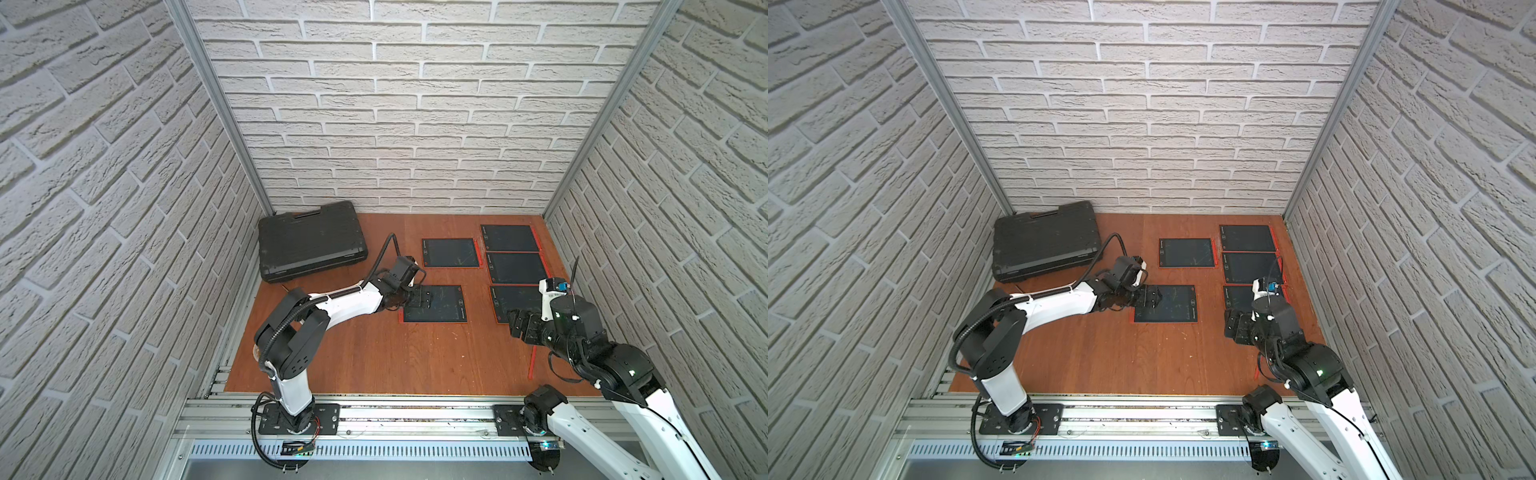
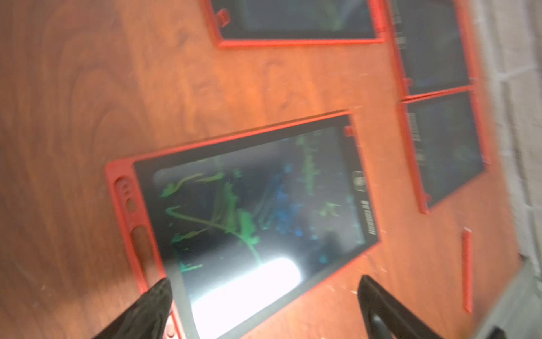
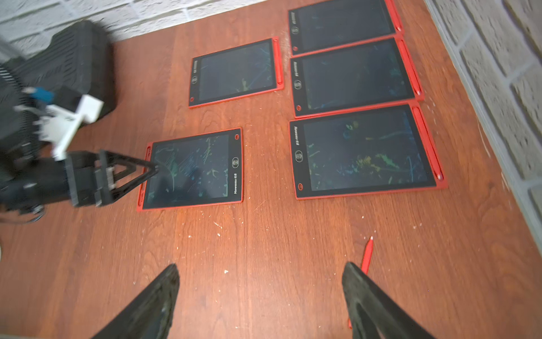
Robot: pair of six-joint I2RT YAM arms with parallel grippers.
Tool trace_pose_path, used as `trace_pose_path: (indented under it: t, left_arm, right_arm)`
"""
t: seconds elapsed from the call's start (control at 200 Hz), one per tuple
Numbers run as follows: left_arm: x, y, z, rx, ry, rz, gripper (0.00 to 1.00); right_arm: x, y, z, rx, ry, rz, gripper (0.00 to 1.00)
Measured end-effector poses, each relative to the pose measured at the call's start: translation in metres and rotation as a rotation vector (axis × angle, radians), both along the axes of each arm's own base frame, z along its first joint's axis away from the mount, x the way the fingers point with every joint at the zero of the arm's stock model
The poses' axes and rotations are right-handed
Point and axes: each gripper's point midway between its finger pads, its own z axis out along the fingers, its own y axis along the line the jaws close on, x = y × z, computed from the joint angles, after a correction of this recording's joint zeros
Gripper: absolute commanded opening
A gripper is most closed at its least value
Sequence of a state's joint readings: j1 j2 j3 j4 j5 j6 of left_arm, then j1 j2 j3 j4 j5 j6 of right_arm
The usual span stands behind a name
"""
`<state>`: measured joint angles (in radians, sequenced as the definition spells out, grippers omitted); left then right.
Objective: Place the stylus back onto the writing tablet
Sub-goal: Move the writing tablet to the center of the board.
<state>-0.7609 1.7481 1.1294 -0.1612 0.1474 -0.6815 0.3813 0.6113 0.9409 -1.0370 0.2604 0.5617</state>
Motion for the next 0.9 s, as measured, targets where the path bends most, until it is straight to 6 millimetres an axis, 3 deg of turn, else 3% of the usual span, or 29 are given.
trace_pose_path:
  t: [0.13, 0.31, 0.555, 0.705, 0.9]
  left_arm:
    - [-0.004, -0.018, 0.037, -0.073, -0.052, -0.148, 0.98]
    - [-0.016, -0.030, 0.072, -0.118, -0.096, -0.305, 0.98]
    - [-0.028, -0.034, 0.103, -0.146, -0.104, -0.390, 0.98]
    - [-0.036, -0.031, 0.112, -0.147, -0.089, -0.400, 0.98]
    - [-0.048, -0.025, 0.124, -0.136, -0.083, -0.384, 0.98]
  right_arm:
    - [0.003, -0.008, -0.019, 0.024, 0.054, -0.124, 0.80]
    - [0.003, -0.028, -0.054, -0.027, 0.168, -0.328, 0.63]
    - [0.005, -0.053, -0.085, -0.175, 0.307, -0.571, 0.60]
    - [0.005, -0.064, -0.093, -0.160, 0.305, -0.663, 0.55]
    - [-0.016, -0.080, -0.135, -0.101, 0.384, -0.763, 0.51]
